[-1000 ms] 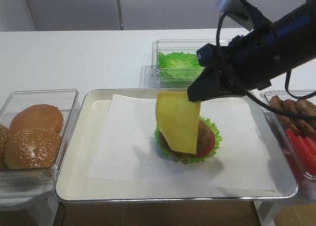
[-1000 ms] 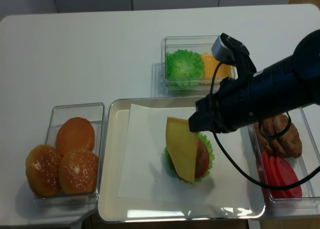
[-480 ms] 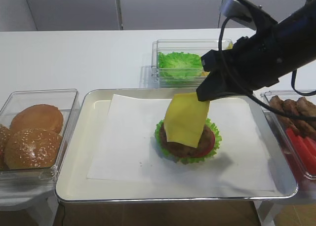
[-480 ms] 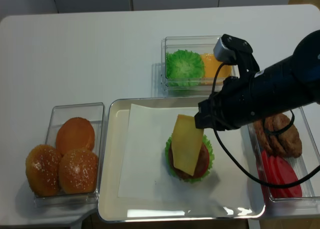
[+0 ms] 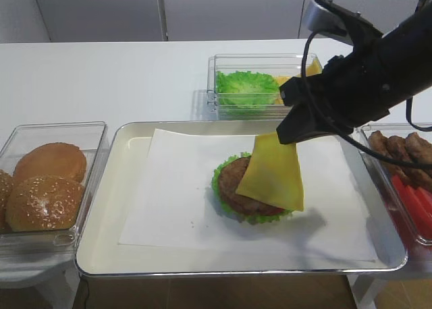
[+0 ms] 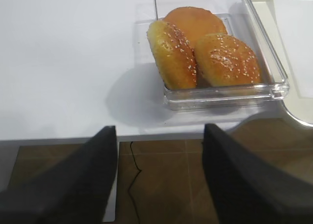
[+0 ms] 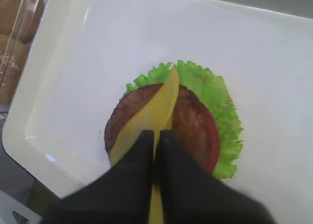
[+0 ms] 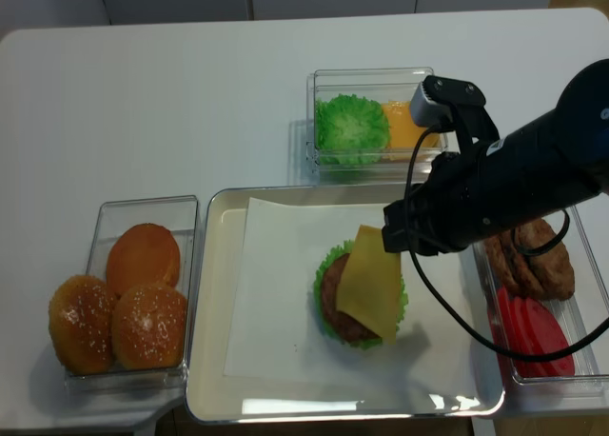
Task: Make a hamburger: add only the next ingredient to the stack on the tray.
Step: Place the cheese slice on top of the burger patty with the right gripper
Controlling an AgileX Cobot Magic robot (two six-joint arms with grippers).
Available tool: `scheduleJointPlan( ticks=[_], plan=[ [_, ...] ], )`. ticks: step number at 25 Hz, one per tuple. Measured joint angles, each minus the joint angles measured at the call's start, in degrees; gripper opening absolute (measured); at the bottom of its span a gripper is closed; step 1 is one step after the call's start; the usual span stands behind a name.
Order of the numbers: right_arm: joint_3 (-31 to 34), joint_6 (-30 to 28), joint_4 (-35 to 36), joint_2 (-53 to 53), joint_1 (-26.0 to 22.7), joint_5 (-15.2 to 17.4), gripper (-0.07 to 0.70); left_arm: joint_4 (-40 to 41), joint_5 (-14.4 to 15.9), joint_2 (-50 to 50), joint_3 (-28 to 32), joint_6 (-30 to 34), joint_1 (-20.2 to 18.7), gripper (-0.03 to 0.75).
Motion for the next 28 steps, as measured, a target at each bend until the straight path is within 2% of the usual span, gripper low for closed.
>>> scheduleJointPlan(
  ticks=[17, 23, 28],
  plan=[
    [0.0, -0.3, 1.2, 2.7, 0.0, -0.4, 0.026, 0.0, 0.0, 0.0, 0.0, 0.0, 0.0, 0.411],
    [0.0, -4.4, 5.6, 3.7, 0.0, -0.5, 0.026, 0.0, 0.0, 0.0, 0.0, 0.0, 0.0, 0.411],
    [0.0, -7.0, 6.5, 3.9, 0.0, -0.6, 0.026, 0.0, 0.0, 0.0, 0.0, 0.0, 0.0, 0.411]
  ],
)
